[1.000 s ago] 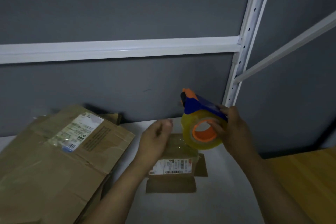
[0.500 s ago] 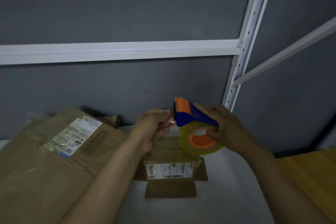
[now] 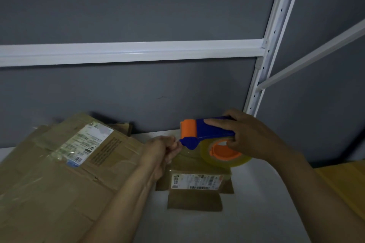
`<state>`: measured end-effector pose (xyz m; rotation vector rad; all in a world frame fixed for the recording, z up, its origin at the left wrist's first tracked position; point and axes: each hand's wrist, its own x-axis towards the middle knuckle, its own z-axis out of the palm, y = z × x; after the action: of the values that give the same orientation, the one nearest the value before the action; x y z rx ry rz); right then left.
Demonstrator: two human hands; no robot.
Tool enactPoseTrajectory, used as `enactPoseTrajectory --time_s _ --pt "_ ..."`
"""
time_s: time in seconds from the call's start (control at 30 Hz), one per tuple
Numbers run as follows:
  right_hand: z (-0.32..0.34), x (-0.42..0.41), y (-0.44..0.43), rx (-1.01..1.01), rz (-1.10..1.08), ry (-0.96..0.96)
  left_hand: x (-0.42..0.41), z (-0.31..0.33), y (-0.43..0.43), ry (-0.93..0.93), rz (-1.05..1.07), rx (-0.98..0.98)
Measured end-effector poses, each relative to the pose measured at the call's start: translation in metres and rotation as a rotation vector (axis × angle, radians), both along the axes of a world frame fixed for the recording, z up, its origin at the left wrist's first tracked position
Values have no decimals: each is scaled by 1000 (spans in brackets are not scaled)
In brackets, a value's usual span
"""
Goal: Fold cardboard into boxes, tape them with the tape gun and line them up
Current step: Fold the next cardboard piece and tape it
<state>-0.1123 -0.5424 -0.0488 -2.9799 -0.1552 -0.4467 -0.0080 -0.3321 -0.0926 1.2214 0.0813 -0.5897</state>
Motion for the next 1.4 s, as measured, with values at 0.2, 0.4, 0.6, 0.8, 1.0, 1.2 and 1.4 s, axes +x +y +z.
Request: enactPoseTrajectory --time_s 0.2,0.4,0.6,0.8,1.0,1.2,1.4 --pt "8 -6 -1 -108 9 23 -1 -16 -8 -81 -6 122" --pt "12 -8 -8 -167 4 81 -10 -15 -10 -116 14 132" --pt "17 -25 -27 -301 -61 199 -3 -24 -8 -66 64 56" --pt "9 -29 -20 -253 -48 246 -6 -31 -5 -81 43 -92" --pt "5 -21 -3 -258 22 135 -21 -36 0 -109 155 -105" --pt "14 -14 17 -361 -26 180 -15 -42 15 -143 204 199" --pt "7 -3 29 -305 19 138 -10 -54 20 -137 154 253"
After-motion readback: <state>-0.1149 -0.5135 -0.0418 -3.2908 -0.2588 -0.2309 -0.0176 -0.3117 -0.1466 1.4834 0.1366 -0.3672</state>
